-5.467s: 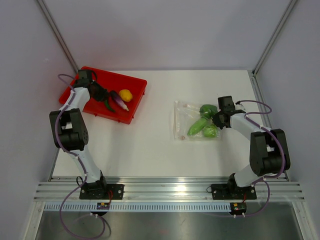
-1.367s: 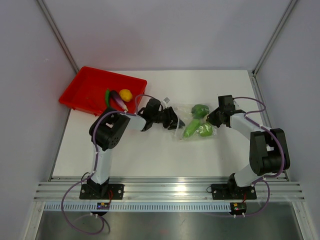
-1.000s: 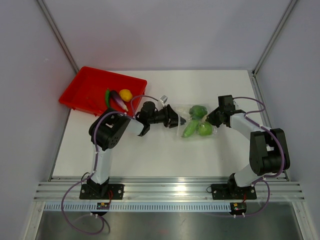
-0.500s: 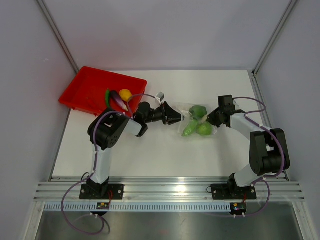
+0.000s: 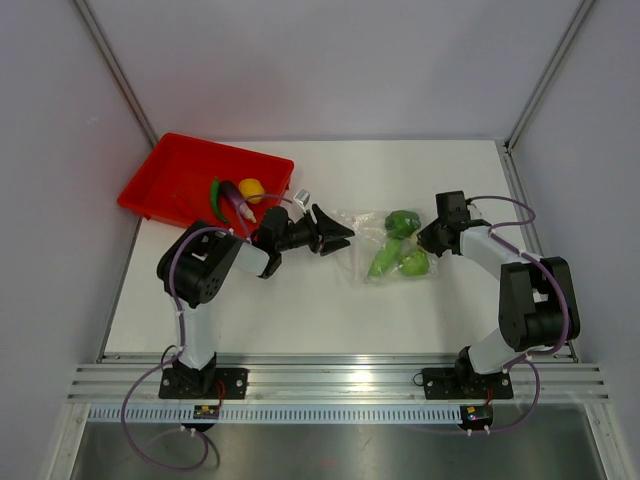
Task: Open the zip-top bag and remove the fake food
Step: Pick up the fake vegetable from the zipper food storage bag.
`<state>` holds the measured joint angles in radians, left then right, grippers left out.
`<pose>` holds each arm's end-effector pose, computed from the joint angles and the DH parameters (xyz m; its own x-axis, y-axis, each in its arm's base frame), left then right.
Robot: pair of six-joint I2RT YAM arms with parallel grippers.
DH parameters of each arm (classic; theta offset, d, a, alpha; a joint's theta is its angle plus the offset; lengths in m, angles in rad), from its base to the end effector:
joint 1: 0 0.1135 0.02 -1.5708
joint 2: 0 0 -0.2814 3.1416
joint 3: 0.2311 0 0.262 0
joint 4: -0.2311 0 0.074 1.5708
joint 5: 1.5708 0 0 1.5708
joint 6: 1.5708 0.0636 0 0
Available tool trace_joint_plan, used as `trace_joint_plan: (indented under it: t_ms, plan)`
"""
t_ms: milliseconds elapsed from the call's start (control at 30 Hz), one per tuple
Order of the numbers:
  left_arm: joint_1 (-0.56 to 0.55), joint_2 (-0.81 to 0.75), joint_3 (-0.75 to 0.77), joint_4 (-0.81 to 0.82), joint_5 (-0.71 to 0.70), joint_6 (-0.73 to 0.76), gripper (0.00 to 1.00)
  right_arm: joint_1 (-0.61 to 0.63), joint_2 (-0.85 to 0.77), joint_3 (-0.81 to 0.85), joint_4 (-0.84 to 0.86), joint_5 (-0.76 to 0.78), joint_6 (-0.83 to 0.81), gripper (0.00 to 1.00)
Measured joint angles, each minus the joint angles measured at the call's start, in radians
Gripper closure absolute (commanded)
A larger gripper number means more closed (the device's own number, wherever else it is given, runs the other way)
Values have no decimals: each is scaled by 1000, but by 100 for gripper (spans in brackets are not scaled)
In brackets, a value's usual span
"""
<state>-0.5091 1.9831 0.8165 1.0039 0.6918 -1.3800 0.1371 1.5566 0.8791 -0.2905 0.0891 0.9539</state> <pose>0.3379 -0.2351 0.1405 -0.9350 -0.3440 -0.0857 0.0365 0.1468 -0.9885 0.3279 0.0395 0.1686 -0.5423 0.7453 -0.3878 0.6158 0.6666 0.4200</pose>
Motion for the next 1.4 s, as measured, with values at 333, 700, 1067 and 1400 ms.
trace_joint_plan:
  t_ms: [333,700,1067,1400]
  plan:
    - [-1,-18,4,-91,-16,54,38,0,0,2,0,-1,0,100]
    - [-15,5,108,-213,-16,109,44,0,5,2,3,-13,3,100]
    - [-22,35,120,-163,-2,89,90,0,18,3,4,-22,3,100]
    - [-22,55,80,131,26,-51,100,0,18,27,-47,49,28,100]
